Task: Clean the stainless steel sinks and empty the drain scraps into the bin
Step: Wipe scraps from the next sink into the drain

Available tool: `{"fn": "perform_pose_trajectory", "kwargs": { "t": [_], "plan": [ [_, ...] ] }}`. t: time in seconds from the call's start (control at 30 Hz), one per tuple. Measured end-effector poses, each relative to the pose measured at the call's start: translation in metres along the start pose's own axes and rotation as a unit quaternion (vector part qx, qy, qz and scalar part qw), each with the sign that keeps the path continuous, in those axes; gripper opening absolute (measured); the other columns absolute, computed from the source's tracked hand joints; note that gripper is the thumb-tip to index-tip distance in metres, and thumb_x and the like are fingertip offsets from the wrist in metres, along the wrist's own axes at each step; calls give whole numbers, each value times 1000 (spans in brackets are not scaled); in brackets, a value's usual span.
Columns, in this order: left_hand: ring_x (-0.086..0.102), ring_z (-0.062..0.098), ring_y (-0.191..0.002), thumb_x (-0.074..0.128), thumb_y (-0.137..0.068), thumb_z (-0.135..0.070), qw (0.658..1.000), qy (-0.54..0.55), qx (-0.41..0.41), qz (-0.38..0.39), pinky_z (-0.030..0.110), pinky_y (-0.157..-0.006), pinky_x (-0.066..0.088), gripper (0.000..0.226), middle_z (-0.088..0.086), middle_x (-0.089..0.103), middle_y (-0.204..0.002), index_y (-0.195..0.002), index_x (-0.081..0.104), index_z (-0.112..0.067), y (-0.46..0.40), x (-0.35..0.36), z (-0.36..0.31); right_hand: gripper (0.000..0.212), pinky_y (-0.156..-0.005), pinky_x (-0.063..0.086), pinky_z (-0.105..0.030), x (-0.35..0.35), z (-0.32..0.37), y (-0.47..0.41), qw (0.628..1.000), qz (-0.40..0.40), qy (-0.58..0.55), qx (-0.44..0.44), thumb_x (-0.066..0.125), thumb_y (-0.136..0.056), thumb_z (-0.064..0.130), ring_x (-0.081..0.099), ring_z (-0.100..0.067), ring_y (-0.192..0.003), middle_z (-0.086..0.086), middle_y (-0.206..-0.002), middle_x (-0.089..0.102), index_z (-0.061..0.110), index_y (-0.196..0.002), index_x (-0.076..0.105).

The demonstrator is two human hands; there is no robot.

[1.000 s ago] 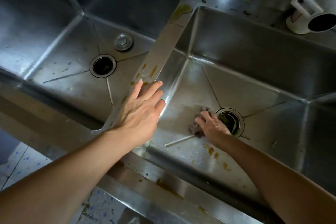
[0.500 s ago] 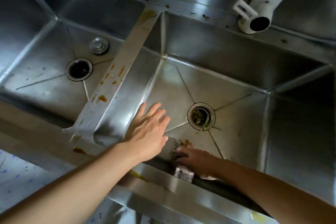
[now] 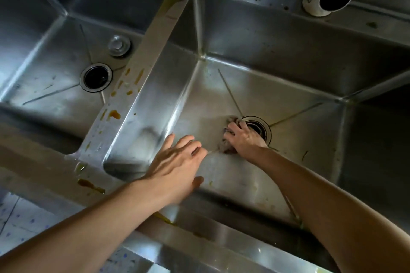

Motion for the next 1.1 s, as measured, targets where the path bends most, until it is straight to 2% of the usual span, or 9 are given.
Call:
{"fn": "perform_pose_trajectory", "kwargs": {
  "t": [0.1, 0.2, 0.27, 0.4, 0.5, 0.63, 0.77, 0.97, 1.1],
  "plan": [
    [24, 14, -138, 53, -88, -49, 999, 24, -9, 40, 43, -114, 12, 60, -7, 36, -144, -139, 37, -24, -5, -1, 2, 33, -99, 41, -41, -17, -4, 18, 998, -13, -61, -7, 42, -96, 12, 28, -32, -130, -8, -147, 26, 15, -129, 48],
    [22, 14, -139, 49, -91, -46, 996, 25, -18, 82, 41, -114, 12, 60, -7, 29, -149, -143, 29, -25, -21, 0, 5, 42, -106, 37, -43, -29, -5, 62, 993, -19, -110, -38, 48, -93, 9, 26, -30, -131, -6, -152, 21, 20, -133, 47],
    [26, 16, -137, 49, -92, -43, 994, 21, -20, 109, 41, -112, 16, 57, -5, 32, -147, -142, 31, -24, -36, 5, 6, 44, -111, 31, -37, -24, -5, 95, 989, 26, -139, -38, 49, -96, 14, 22, -24, -136, -1, -154, 19, 27, -138, 43],
    [32, 20, -133, 51, -91, -39, 987, 9, -31, 160, 41, -108, 20, 51, -2, 35, -145, -137, 36, -24, -71, 29, 2, 51, -111, 32, -43, 13, -8, 150, 979, 133, -93, -121, 58, -91, 19, 25, -24, -137, -1, -152, 23, 29, -138, 42],
    [28, 24, -136, 53, -91, -32, 981, -9, -29, 193, 43, -110, 19, 56, 2, 24, -152, -142, 30, -24, -96, 47, -4, 38, -105, 36, -42, 43, -22, 163, 971, 189, -70, -131, 48, -97, 24, 28, -25, -134, -2, -150, 24, 25, -135, 43],
    [22, 27, -140, 54, -89, -22, 976, -43, -19, 212, 44, -111, 17, 68, 6, 9, -156, -148, 21, -21, -126, 61, -5, 35, -86, 52, -47, 63, -32, 138, 977, 146, -8, -158, 65, -83, 21, 45, -31, -119, -7, -133, 46, 20, -115, 52],
    [30, 26, -135, 57, -85, -23, 974, -67, -6, 215, 42, -109, 21, 68, 5, 13, -152, -146, 26, -21, -141, 74, 0, 53, -77, 57, -42, 56, -34, 93, 993, 45, 6, -107, 85, -58, 18, 59, -33, -101, -8, -117, 59, 19, -104, 60],
    [28, 27, -135, 59, -82, -11, 974, -83, 11, 209, 41, -110, 22, 72, 6, 10, -152, -145, 28, -23, -146, 76, 5, 31, -59, 55, -37, 23, -38, 36, 997, -64, 10, -49, 80, -63, 13, 58, -31, -88, -8, -106, 62, 15, -92, 68],
    [18, 28, -142, 55, -84, -6, 968, -90, 16, 236, 43, -113, 18, 75, 7, 1, -157, -148, 23, -25, -144, 73, 10, 28, -82, 50, -42, 5, -31, 36, 999, -28, -32, 12, 49, -94, 15, 40, -32, -116, -7, -135, 42, 15, -122, 53]
  ]
}}
Point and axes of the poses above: each hand's wrist, its own y-axis away from the middle knuckle, its own x-axis out of the palm, z = x × y, the point moved 2 cm from there along -y, towards the middle knuckle
